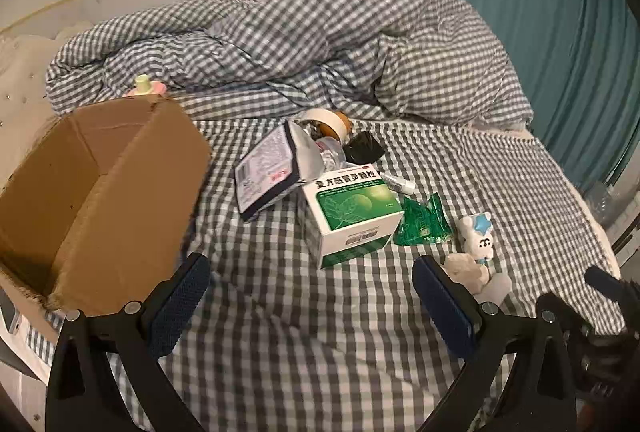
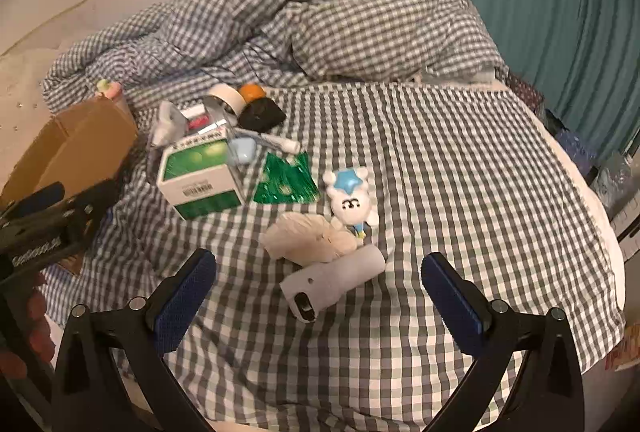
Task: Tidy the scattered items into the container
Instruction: 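Grasp the green-and-white medicine box with the left gripper while the right grasps the white power bank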
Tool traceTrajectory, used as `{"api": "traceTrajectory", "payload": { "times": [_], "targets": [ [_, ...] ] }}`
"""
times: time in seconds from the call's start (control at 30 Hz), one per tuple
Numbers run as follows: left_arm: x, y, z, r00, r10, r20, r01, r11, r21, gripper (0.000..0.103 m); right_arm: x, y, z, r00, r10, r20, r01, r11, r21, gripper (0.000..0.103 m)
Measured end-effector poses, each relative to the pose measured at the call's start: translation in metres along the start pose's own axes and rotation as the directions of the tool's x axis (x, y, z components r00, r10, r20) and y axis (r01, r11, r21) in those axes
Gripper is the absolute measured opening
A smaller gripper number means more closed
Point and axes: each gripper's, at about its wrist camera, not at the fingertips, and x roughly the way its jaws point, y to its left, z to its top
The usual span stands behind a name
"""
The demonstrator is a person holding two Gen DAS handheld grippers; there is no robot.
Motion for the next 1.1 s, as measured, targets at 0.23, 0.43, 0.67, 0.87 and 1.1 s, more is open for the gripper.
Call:
{"api": "traceTrajectory", "payload": {
  "times": [0.23, 0.43, 0.67, 0.87, 1.1],
  "targets": [
    [0.059, -0.018, 0.007, 0.992, -0.042, -0.123, 0.037, 0.998, -0.043, 0.103, 0.022, -0.014, -0.003, 0.999, -0.025, -0.048, 0.026, 0.999, 0.020, 0.103],
    [0.103, -0.035, 0.017, 0.984, -0.022, -0.175, 0.007, 0.996, -0.087, 0.103, 0.043, -0.026, -0.002, 0.995, -0.041, -0.088, 0.044, 0.999, 0.030, 0.103],
    [0.146, -0.046, 0.026, 0.978, 0.054, -0.202, -0.077, 0.991, -0.106, 0.103, 0.064, -0.030, -0.004, 0.992, -0.041, -0.123, 0.046, 0.998, 0.040, 0.103],
    [0.180, -0.029, 0.026, 0.968, 0.015, -0.251, -0.071, 0.974, -0.214, 0.103, 0.080, -0.030, -0.009, 0.987, -0.031, -0.161, 0.040, 0.998, 0.051, 0.103],
    [0.168, -0.020, 0.023, 0.979, 0.000, -0.206, -0.039, 0.982, -0.185, 0.099, 0.092, -0.033, -0.015, 0.978, -0.040, -0.203, 0.060, 0.994, 0.094, 0.103]
  ]
}}
